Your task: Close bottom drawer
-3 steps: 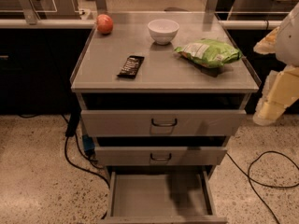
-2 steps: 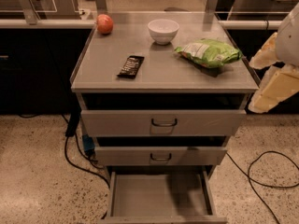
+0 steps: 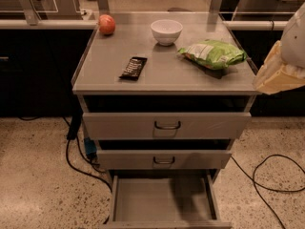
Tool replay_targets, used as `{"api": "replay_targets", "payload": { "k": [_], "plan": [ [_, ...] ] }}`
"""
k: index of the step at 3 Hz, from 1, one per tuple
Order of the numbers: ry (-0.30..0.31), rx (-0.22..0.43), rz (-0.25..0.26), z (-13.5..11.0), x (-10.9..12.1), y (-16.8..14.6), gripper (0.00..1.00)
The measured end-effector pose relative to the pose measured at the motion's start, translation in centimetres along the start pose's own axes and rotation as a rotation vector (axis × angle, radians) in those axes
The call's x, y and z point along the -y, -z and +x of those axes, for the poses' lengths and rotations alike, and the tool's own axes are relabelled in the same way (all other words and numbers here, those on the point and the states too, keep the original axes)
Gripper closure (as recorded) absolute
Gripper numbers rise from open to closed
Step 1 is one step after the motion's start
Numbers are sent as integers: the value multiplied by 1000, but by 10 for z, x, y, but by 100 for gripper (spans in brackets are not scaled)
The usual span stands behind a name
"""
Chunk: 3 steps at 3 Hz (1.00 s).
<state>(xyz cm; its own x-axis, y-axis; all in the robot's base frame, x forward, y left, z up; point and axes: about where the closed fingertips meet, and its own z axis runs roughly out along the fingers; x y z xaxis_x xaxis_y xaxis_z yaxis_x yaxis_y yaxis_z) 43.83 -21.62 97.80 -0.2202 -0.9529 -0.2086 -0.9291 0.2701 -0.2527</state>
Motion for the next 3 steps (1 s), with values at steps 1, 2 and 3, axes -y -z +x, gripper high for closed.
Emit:
{"api": "replay_targets", "payload": {
  "k": [1,2,3],
  "plan": [
    [0,0,1,0,0,0,100],
    [-3,-2,2,1,-2,-2,100],
    [-24,-17,1,8,-15,-22,100]
  ]
}}
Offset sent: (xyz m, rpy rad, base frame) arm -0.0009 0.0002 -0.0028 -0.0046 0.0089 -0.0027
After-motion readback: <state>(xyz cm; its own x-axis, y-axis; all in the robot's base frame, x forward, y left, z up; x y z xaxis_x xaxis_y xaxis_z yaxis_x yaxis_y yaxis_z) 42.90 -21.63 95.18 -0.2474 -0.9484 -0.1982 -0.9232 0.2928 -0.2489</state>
